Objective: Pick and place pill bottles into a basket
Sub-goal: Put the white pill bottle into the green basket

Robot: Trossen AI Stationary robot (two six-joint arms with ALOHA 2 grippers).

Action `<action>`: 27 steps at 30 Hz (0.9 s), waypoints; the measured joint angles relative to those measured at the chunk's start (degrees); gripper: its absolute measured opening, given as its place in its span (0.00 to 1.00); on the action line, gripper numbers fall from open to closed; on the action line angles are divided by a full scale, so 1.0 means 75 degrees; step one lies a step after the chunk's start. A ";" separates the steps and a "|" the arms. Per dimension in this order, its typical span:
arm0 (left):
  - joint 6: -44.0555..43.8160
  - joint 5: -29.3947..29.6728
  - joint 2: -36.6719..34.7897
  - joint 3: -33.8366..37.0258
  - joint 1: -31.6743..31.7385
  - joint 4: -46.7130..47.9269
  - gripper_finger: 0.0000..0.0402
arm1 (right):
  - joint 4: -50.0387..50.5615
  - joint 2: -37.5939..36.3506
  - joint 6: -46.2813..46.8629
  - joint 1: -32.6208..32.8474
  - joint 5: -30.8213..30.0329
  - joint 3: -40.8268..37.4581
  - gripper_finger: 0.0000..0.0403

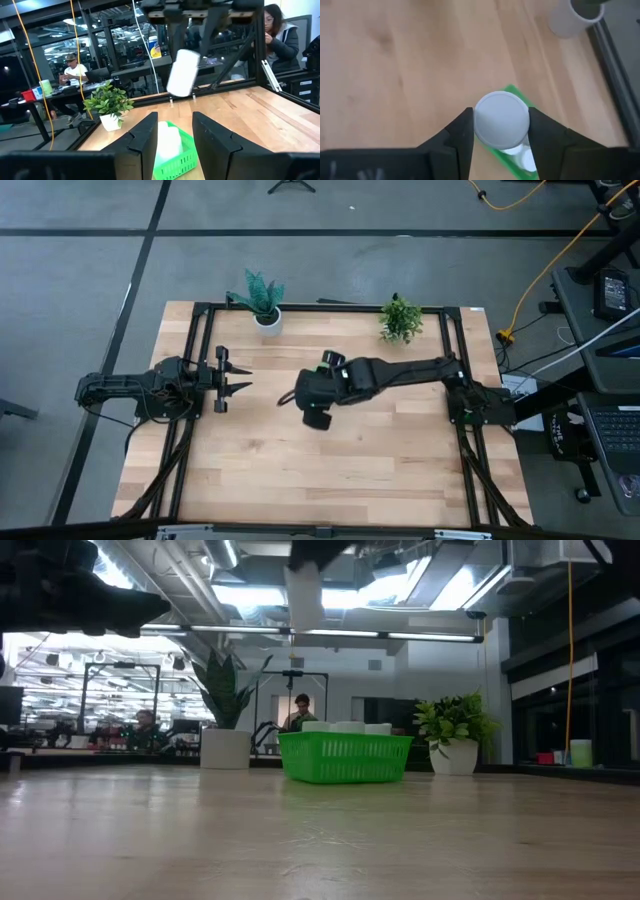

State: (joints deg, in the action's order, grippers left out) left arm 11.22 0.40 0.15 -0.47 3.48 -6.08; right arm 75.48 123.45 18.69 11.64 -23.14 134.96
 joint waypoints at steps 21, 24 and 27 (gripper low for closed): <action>0.0000 0.0000 -0.0001 0.0000 -0.0001 0.0002 0.30 | -0.0901 0.0044 -0.1275 -0.0426 0.0898 -0.1580 0.37; 0.0000 0.0000 -0.0001 0.0000 -0.0001 0.0001 0.30 | -0.1094 0.0044 -0.1293 -0.0426 0.0905 -0.1796 0.37; 0.0000 0.0000 -0.0001 0.0000 -0.0001 0.0001 0.29 | -0.1248 0.0044 -0.1331 -0.0429 0.0966 -0.1959 0.37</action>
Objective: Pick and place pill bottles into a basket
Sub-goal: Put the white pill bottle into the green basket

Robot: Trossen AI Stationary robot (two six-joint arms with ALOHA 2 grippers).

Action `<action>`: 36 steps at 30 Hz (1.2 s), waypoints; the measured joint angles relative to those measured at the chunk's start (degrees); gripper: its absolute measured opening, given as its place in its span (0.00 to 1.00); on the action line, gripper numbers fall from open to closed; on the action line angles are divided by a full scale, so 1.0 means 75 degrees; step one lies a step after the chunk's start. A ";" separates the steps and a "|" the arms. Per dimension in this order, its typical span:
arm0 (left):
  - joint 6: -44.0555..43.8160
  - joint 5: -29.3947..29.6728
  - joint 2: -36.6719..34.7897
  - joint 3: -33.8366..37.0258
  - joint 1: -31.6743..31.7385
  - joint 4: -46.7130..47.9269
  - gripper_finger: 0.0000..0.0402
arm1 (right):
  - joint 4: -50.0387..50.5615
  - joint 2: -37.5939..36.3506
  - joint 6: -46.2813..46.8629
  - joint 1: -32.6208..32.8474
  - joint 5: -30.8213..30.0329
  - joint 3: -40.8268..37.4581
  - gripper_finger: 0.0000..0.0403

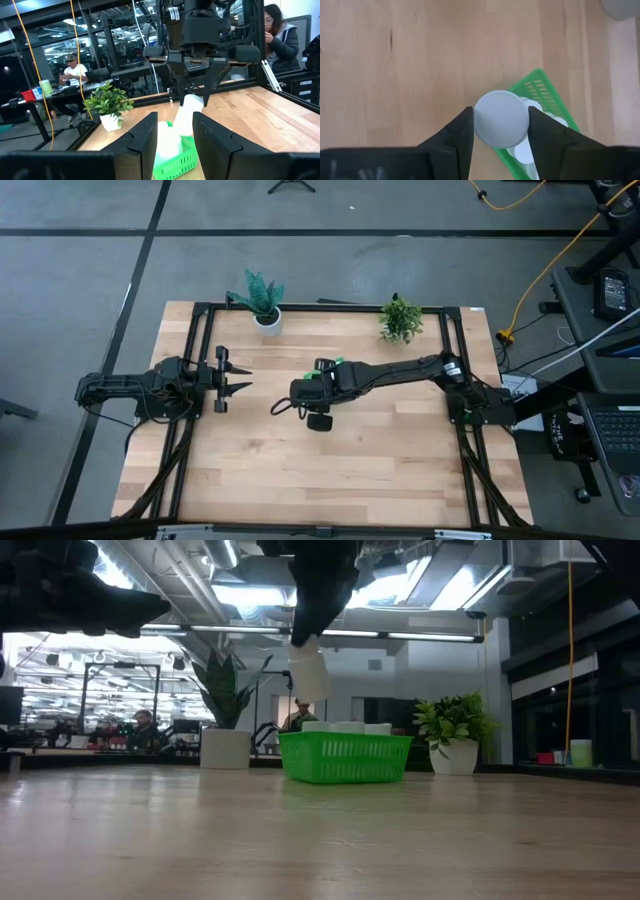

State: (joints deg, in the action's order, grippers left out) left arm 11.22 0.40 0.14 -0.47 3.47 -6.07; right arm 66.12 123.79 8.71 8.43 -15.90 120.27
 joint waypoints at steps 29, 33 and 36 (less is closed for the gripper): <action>0.0000 0.0000 0.0000 0.0000 0.0000 0.0002 0.29 | -0.0518 -0.0003 0.0166 -0.0119 0.0139 -0.0484 0.37; 0.0000 0.0002 0.0000 0.0000 0.0002 0.0003 0.30 | -0.0855 -0.0012 0.0187 -0.0146 0.0130 -0.0672 0.37; 0.0000 0.0000 0.0000 0.0000 -0.0001 0.0003 0.30 | -0.0893 -0.0002 0.0247 -0.0137 0.0158 -0.0917 0.37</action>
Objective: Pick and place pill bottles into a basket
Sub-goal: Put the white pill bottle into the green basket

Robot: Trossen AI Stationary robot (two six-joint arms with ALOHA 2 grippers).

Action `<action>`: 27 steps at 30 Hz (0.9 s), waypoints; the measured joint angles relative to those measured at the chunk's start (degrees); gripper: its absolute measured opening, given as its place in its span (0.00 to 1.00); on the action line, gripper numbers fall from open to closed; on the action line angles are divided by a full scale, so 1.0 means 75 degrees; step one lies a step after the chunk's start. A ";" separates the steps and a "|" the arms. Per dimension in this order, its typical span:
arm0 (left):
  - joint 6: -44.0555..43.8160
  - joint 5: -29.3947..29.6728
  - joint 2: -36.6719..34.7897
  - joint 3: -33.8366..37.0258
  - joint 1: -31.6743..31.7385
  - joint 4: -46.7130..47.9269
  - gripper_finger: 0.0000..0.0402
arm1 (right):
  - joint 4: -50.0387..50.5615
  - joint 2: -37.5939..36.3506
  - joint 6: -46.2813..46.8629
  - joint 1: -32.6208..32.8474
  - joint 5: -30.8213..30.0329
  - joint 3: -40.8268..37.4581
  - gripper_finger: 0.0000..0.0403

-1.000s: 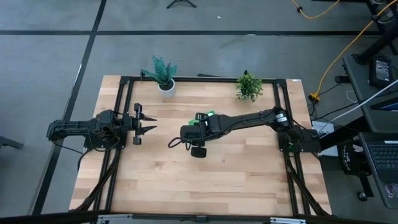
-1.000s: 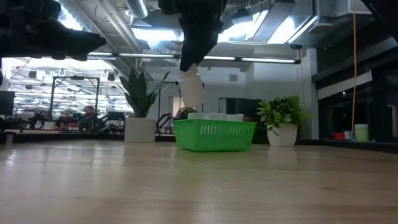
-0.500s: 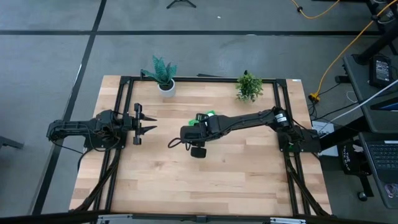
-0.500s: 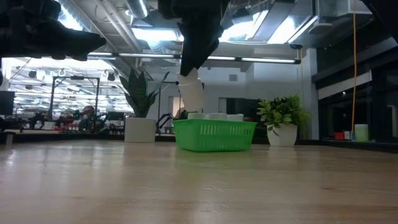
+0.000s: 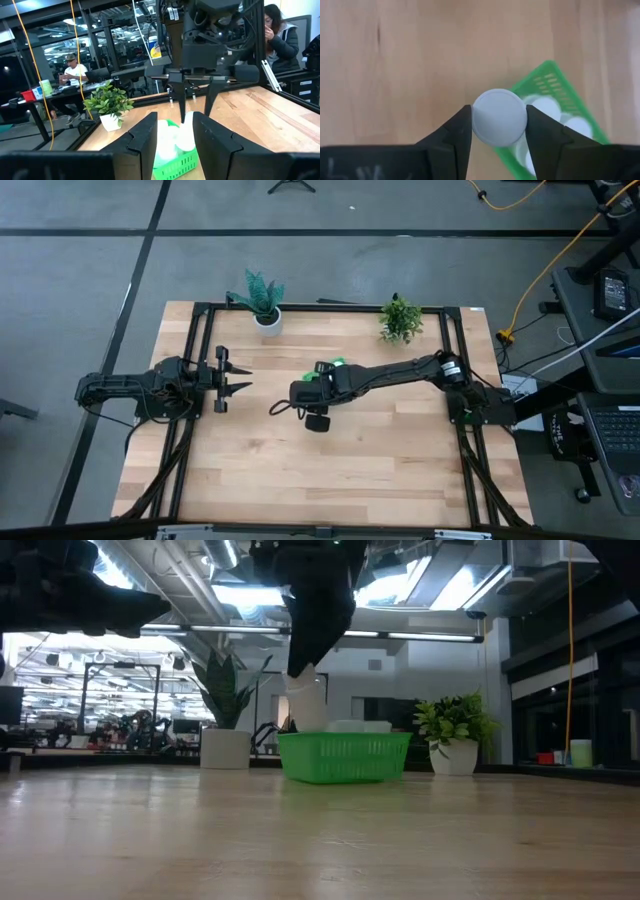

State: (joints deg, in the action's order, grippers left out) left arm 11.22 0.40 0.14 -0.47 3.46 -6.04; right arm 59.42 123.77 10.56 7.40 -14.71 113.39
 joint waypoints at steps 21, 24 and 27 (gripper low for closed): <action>0.0000 0.0000 0.0000 0.0000 0.0003 0.0000 0.30 | -0.0521 -0.0045 0.0237 -0.0175 0.0151 -0.0792 0.37; 0.0000 0.0000 0.0001 0.0000 0.0000 0.0000 0.30 | -0.0694 -0.0120 0.0272 -0.0166 0.0179 -0.0963 0.37; 0.0000 0.0000 0.0000 0.0000 0.0000 -0.0003 0.29 | -0.0885 -0.0170 0.0274 -0.0179 0.0198 -0.1063 0.37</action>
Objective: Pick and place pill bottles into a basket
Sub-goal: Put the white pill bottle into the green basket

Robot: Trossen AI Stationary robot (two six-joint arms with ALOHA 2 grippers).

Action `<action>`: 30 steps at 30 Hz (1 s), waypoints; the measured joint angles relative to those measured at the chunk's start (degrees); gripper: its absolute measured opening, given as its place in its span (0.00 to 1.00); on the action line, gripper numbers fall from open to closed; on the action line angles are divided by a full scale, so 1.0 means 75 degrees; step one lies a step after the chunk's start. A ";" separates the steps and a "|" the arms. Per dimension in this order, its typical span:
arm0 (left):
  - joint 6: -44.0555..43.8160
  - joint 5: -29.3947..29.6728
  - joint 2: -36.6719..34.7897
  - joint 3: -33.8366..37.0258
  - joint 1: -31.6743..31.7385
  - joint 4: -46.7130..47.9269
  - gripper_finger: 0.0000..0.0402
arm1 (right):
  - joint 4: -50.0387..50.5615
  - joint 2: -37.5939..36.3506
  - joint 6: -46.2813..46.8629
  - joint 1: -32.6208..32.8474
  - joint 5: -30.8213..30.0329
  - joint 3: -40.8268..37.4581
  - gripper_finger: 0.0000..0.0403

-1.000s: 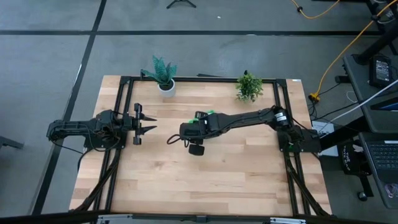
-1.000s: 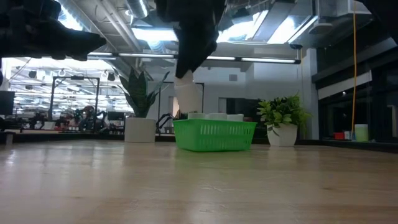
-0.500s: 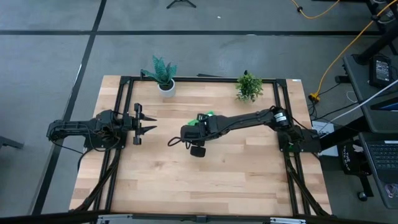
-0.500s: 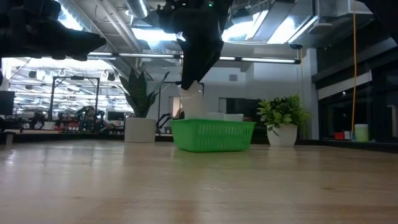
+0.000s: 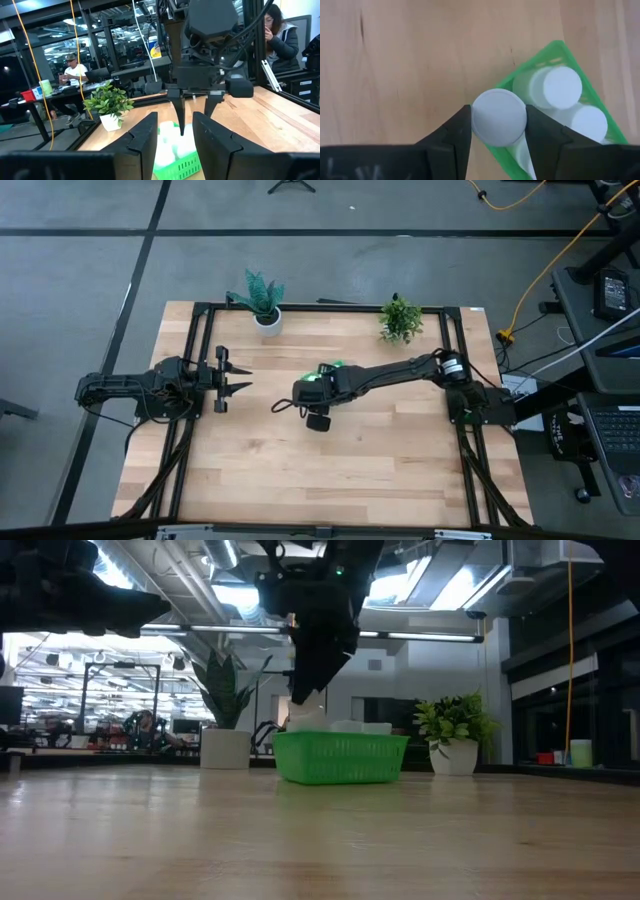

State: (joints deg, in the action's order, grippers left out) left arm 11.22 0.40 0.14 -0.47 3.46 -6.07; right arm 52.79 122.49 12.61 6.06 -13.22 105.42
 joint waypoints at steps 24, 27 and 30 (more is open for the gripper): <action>0.0000 0.0000 0.0001 0.0000 0.0001 0.0040 0.29 | -0.1289 -0.0210 0.0436 -0.0186 0.0115 -0.0526 0.37; 0.0000 0.0000 0.0003 0.0000 0.0000 0.0038 0.30 | -0.1720 -0.0437 0.0415 -0.0177 0.0112 -0.0957 0.37; 0.0000 0.0000 0.0000 0.0000 0.0000 0.0040 0.30 | -0.2322 -0.0879 0.0511 -0.0177 0.0109 -0.1614 0.37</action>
State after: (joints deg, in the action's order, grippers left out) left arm 11.22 0.40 0.15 -0.47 3.47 -5.77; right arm 35.37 115.90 16.45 4.73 -12.40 93.31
